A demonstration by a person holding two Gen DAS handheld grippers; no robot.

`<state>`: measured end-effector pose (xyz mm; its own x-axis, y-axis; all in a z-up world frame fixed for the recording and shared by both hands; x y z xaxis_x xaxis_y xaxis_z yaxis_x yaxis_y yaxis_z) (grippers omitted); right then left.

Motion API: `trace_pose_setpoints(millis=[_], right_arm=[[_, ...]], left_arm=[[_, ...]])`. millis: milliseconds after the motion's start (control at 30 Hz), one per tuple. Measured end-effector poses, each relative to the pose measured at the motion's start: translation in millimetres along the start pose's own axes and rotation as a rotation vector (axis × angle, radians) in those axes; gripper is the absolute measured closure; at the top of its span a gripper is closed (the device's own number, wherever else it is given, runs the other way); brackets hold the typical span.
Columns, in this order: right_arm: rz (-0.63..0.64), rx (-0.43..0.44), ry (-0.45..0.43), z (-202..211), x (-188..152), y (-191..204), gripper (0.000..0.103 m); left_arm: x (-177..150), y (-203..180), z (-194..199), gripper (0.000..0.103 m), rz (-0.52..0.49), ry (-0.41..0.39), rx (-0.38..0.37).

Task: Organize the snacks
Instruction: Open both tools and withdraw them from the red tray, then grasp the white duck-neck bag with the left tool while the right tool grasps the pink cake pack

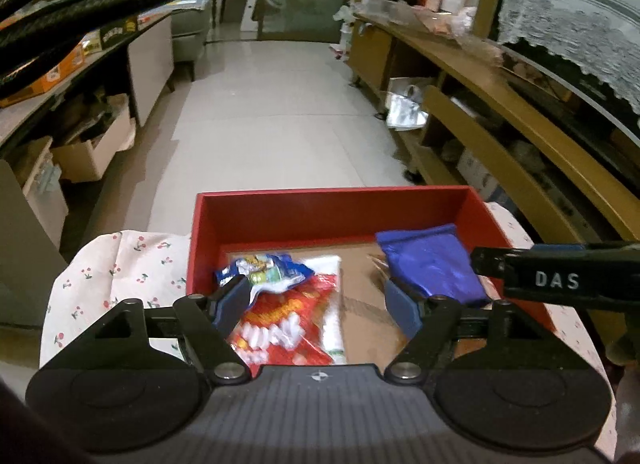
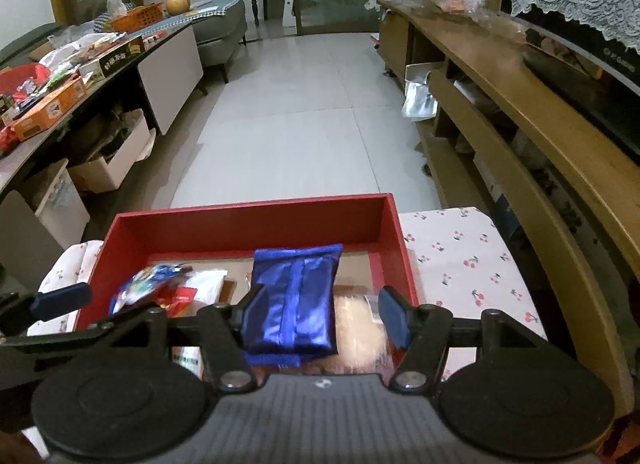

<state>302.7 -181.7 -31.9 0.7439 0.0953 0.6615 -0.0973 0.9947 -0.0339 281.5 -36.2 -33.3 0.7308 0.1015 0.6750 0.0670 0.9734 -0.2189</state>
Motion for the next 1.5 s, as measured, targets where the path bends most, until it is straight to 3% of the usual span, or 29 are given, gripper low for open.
trace_pose_setpoints(millis=[333, 633, 1000, 1267, 1500], right_arm=[[0.023, -0.004, 0.053, 27, -43, -5, 0.026], [0.088, 0.030, 0.092, 55, -86, 11, 0.026], [0.056, 0.086, 0.118, 89, -121, 14, 0.026], [0.053, 0.111, 0.130, 94, -129, 16, 0.026], [0.039, 0.109, 0.145, 89, -132, 9, 0.026]], left_arm=[[-44, -18, 31, 0.023, -0.062, 0.072, -0.071], [-125, -19, 51, 0.022, -0.103, 0.268, -0.129], [-195, -50, 53, 0.020, -0.411, 0.395, -0.256], [-216, -39, 51, 0.017, -0.481, 0.447, -0.259], [-236, -45, 63, 0.018, -0.634, 0.423, -0.232]])
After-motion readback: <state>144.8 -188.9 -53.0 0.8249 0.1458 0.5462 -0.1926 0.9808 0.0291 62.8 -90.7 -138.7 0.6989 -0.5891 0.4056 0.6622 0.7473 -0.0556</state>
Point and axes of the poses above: each gripper's, at about its wrist camera, not at the fingertips, and z roughly against the way its jaws point, y to its left, x to its top, the point moved 8 cm from there along -z, roughly the way its jaws point, and after that the axes turned 10 degrees about z, right-handed, at the moved point
